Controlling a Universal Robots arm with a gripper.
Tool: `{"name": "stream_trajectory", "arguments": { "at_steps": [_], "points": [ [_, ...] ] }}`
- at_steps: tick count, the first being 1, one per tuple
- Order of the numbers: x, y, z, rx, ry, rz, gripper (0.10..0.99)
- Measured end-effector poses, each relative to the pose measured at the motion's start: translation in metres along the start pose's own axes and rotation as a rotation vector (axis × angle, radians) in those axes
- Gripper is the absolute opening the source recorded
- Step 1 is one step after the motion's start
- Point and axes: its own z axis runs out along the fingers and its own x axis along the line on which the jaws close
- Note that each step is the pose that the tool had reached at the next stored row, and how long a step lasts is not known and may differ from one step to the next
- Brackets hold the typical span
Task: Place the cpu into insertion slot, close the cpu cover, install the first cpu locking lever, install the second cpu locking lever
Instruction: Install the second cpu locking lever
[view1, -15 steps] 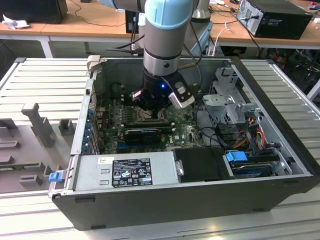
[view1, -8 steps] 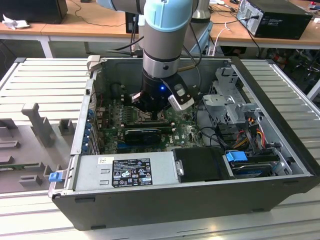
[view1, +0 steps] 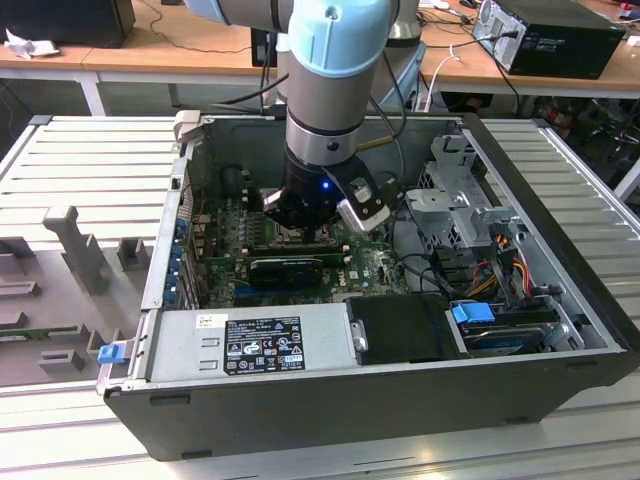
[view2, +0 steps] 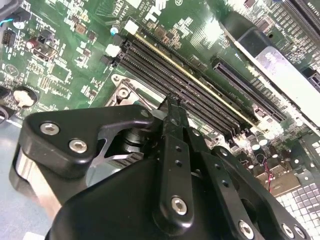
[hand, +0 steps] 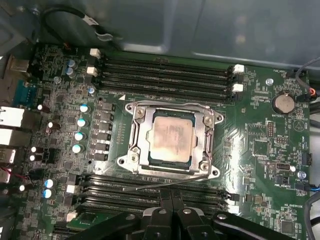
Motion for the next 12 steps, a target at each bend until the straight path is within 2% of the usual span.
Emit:
{"name": "stream_trajectory", "arguments": {
  "at_steps": [6, 7, 8, 9, 11, 12],
  "points": [
    [-0.0007, -0.0004, -0.0052, -0.003, 0.0032, 0.001, 0.106],
    [-0.0007, -0.0004, -0.0052, -0.016, 0.0019, 0.0, 0.106],
    [-0.0008, -0.0004, -0.0053, -0.033, 0.0002, 0.0, 0.106],
    [-0.0006, -0.0004, -0.0048, -0.069, -0.0036, 0.0, 0.106],
    [0.0034, -0.0008, -0.0023, -0.07, -0.0035, 0.0, 0.106],
    [0.008, -0.0007, -0.001, -0.071, -0.0036, -0.001, 0.106]
  ]
}}
